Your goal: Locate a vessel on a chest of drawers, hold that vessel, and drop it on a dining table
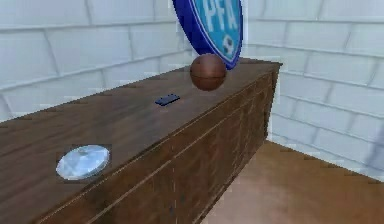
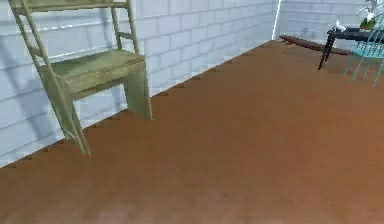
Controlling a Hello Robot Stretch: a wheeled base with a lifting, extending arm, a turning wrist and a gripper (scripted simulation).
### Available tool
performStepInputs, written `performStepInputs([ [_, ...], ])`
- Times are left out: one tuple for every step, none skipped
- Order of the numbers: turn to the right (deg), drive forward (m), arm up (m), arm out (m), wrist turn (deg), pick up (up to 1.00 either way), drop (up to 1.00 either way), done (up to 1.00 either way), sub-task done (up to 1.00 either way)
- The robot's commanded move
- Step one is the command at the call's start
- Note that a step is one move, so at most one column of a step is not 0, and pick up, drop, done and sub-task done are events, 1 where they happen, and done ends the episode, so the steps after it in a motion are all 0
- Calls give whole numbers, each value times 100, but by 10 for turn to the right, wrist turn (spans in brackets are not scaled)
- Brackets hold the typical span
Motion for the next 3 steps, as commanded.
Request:
performStepInputs([
  [-450, 0, 0, 0, 0, 0, 0, 0, 0],
  [-450, 0, 0, 0, 0, 0, 0, 0, 0],
  [-270, 0, 0, 0, 0, 0, 0, 0, 0],
])
